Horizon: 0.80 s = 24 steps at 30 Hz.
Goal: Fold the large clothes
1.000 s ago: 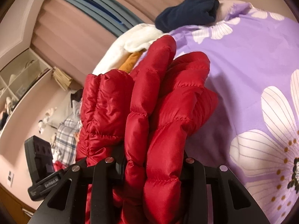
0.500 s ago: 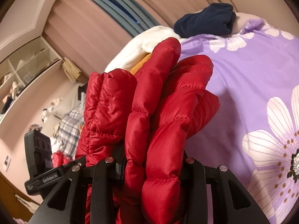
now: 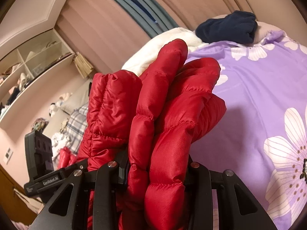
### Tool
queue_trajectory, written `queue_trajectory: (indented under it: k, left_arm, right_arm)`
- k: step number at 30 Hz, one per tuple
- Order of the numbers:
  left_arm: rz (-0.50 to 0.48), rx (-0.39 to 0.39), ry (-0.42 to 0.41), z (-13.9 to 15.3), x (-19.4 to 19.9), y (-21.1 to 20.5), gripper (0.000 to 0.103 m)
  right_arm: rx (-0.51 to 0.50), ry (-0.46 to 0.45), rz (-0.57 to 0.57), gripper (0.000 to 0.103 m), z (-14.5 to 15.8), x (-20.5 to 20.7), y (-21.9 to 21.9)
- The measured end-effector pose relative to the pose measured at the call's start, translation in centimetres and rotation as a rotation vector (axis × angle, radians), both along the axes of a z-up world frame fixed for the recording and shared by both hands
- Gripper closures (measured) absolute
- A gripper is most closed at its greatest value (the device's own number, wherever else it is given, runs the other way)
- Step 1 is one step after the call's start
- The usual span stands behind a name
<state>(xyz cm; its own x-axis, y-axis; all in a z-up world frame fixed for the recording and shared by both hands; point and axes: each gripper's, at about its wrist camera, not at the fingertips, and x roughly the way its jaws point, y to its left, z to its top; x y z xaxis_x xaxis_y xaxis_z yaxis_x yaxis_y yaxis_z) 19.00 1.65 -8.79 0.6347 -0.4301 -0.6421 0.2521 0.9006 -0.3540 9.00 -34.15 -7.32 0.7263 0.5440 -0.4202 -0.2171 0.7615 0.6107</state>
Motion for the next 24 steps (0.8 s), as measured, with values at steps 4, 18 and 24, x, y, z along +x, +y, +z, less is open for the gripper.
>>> queue_trajectory:
  k: [4,18,24]
  left_arm:
    - [0.011,-0.002,-0.011,0.2,-0.5,0.3,0.029]
    - [0.07,-0.023,-0.017,0.3,-1.4,1.8,0.029]
    - [0.086,-0.028,-0.024,0.5,-2.1,2.1,0.029]
  right_arm:
    - [-0.01,-0.011,0.023,0.065,0.1,0.5,0.3]
    - [-0.041,-0.029,0.102,0.065,0.6,3.0,2.3]
    - [-0.048,-0.036,0.12,0.065,0.8,3.4,3.2]
